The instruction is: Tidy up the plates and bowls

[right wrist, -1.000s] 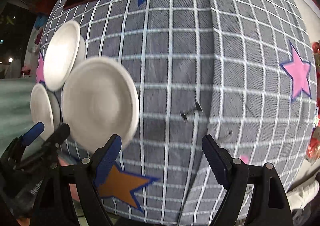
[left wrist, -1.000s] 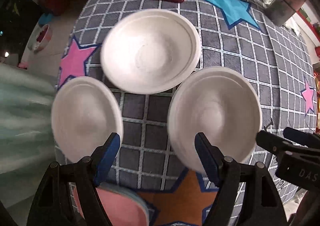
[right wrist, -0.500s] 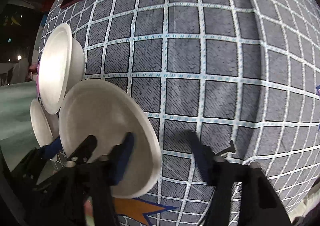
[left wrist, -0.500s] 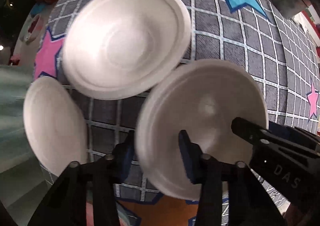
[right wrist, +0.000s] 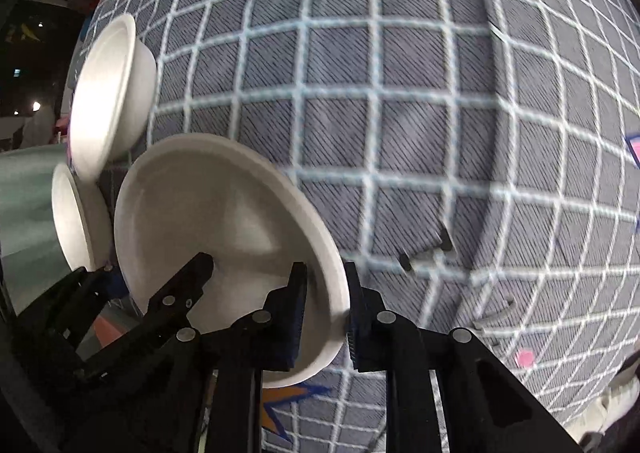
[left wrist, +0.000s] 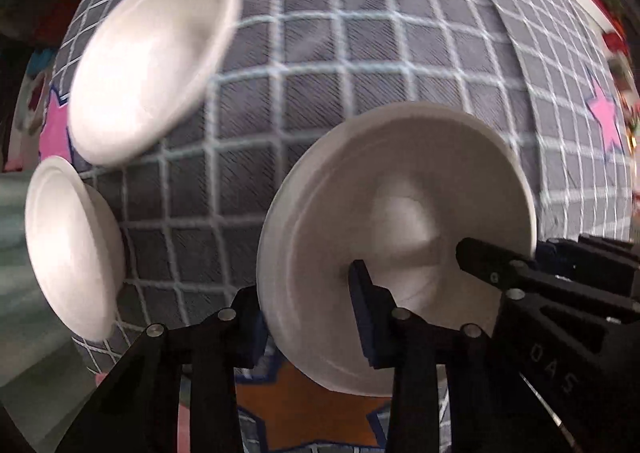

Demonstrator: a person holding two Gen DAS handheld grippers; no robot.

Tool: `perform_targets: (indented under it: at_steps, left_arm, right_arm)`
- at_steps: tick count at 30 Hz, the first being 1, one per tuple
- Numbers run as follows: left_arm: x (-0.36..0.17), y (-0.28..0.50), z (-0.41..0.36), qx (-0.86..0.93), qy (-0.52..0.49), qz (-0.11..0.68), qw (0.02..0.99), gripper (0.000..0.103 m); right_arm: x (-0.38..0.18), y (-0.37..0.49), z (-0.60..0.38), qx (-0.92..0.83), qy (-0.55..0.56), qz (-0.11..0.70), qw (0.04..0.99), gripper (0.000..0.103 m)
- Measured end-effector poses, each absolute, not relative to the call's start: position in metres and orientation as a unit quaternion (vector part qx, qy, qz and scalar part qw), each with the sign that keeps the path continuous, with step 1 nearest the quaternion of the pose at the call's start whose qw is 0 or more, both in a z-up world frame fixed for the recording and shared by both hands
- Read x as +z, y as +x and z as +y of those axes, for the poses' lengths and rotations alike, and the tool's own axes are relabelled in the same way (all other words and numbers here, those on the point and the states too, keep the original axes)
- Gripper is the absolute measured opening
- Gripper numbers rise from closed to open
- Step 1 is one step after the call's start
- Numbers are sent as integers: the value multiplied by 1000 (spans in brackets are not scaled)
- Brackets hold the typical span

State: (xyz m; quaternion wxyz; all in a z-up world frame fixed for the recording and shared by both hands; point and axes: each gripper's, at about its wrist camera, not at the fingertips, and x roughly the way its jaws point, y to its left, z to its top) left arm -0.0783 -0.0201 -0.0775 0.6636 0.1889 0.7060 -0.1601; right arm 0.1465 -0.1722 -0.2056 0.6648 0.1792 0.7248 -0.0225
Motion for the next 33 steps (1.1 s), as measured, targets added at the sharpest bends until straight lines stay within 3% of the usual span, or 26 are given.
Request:
perform_targets:
  at_steps: [23,26,27,28,32,33]
  left_arm:
    - [-83,-333,-78,-264,269,693,615,40]
    - [-74,-342,-85,-266,265,696,612,57]
    - [-70,-343,-81,-265,265,695,614,72]
    - [-65,-345,-76,-266,266,691,617,80]
    - [-54,-347,-56,-273,264,690,617,80]
    - [-53,-352,-51,-274,259,692,615,80]
  right_arm:
    - [-240,7,-151,-87,229,745,620,21]
    - [-246,2,-150,-92,234,743,621,21]
    - [-233,-9,-152,-95,233,743,621,21]
    - [-235,-12,-153,-97,236,742,620,21]
    - [-228,-40,-160,-105,244,739,619,22]
    - [-224,-46,-164,-107,243,738,620,31]
